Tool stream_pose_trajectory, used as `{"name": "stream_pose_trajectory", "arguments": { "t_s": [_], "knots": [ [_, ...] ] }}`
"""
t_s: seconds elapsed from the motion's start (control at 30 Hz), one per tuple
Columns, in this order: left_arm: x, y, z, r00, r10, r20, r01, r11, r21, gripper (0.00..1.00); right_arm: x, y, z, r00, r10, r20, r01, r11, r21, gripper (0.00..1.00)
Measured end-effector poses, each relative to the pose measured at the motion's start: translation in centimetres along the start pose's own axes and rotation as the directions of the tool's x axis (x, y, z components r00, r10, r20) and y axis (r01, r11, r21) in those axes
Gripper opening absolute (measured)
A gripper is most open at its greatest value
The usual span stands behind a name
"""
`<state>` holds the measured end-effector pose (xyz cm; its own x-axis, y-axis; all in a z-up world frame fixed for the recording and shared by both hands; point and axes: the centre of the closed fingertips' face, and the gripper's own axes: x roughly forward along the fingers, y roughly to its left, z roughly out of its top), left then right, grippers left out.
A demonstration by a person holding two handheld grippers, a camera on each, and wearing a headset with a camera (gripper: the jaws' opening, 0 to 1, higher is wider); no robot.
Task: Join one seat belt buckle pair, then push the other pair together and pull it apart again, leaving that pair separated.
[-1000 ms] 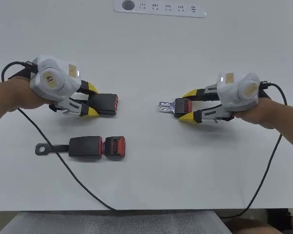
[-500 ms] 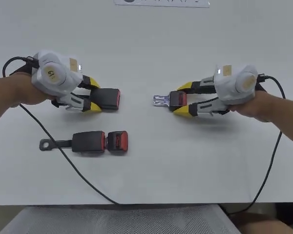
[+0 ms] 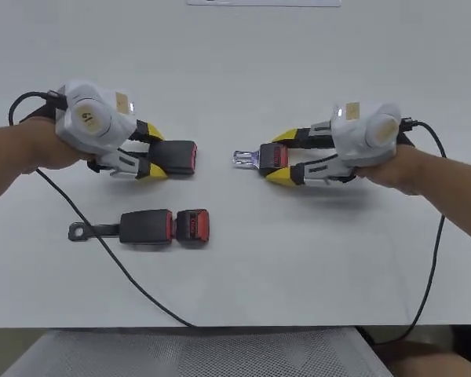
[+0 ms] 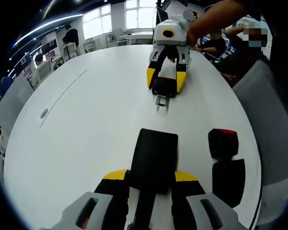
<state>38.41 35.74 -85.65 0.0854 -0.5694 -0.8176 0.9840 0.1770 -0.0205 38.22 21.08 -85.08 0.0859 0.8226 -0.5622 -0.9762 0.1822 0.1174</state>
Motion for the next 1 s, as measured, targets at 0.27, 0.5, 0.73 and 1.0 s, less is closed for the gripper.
{"name": "stream_pose_trajectory", "arguments": {
  "t_s": [0.27,0.5,0.73,1.0],
  "knots": [
    [0.0,-0.1,0.0,0.9999,0.005,-0.012,-0.005,1.0,-0.007,0.35,1.7,0.4,1.1,0.9998,0.001,0.018,-0.002,1.0,0.005,0.37],
    [0.0,-0.1,0.0,0.9997,0.006,-0.024,-0.006,1.0,-0.007,0.35,3.2,0.9,2.2,0.9992,0.015,0.038,-0.015,1.0,0.0,0.37],
    [0.0,-0.2,0.1,0.9994,0.005,-0.035,-0.005,1.0,-0.005,0.35,3.7,1.4,2.6,0.9993,0.018,0.034,-0.018,1.0,-0.009,0.37],
    [0.0,-0.2,0.1,0.9991,0.003,-0.043,-0.004,1.0,-0.004,0.35,4.4,1.8,2.9,0.9994,0.02,0.027,-0.019,1.0,-0.01,0.37]
  ]
}}
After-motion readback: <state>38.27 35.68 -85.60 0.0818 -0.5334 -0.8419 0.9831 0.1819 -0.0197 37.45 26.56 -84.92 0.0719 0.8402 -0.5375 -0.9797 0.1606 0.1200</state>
